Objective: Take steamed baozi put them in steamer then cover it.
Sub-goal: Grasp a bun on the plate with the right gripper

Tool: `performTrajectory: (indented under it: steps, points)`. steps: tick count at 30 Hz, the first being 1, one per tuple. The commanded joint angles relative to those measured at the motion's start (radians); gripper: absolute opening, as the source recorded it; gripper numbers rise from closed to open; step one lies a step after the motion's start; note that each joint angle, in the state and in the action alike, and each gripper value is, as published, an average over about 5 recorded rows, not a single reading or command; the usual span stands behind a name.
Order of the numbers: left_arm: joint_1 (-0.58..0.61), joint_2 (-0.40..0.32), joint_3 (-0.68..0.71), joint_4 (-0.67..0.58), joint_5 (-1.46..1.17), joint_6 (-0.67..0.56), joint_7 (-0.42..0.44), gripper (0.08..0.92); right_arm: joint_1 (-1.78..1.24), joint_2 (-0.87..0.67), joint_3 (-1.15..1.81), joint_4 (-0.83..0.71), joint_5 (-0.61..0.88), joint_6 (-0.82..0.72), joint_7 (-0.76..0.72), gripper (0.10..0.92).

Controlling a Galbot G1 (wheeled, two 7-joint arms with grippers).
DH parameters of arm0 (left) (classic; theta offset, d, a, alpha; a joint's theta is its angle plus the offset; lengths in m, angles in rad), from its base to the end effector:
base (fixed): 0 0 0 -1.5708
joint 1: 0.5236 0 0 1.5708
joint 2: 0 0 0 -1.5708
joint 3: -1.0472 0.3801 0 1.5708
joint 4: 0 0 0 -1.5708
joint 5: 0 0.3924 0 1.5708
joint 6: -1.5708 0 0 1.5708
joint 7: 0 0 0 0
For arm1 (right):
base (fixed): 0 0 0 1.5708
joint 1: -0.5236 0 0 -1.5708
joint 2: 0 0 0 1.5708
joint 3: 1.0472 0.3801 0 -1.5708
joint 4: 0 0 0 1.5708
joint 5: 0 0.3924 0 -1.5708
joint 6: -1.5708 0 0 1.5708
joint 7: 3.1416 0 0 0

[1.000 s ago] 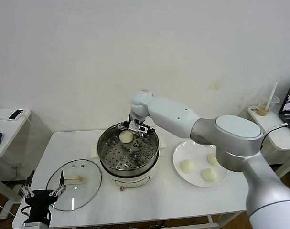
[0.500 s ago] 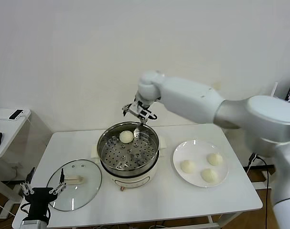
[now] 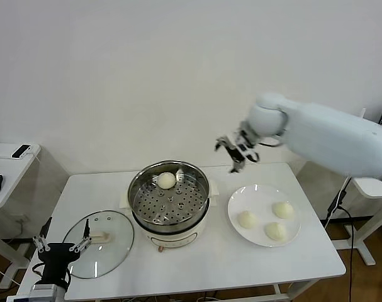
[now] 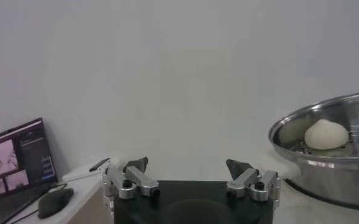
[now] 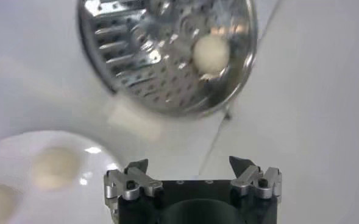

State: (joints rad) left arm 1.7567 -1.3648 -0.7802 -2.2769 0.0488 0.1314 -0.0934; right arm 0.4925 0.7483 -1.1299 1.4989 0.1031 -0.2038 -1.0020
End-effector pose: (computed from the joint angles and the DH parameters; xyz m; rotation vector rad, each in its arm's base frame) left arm 0.1492 0.0998 -0.2696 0.2701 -2.9866 -0.5624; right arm 0.5624 -0.0338 -0.0498 1.4598 -1.4282 1.7595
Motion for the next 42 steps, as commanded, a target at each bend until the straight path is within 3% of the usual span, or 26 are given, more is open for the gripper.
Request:
performTrajectory:
  steps: [1, 11, 20, 42]
  points:
    - [-0.01, 0.006, 0.004, 0.002, -0.001, 0.011, 0.002, 0.823, -0.197, -0.211, 0.092, 0.119, -0.035, -0.079, -0.004, 0.823]
    - [-0.014, 0.0, 0.002, 0.017, 0.004, 0.013, 0.001, 0.823, -0.4, -0.153, 0.181, 0.046, -0.124, -0.084, 0.009, 0.823]
    - [-0.016, -0.003, -0.003, 0.019, 0.01, 0.013, 0.001, 0.823, -0.491, -0.006, 0.228, -0.127, -0.167, -0.058, 0.015, 0.823]
    - [-0.023, -0.006, -0.014, 0.029, -0.001, 0.01, -0.006, 0.823, -0.493, 0.143, 0.207, -0.291, -0.241, -0.052, 0.011, 0.822]
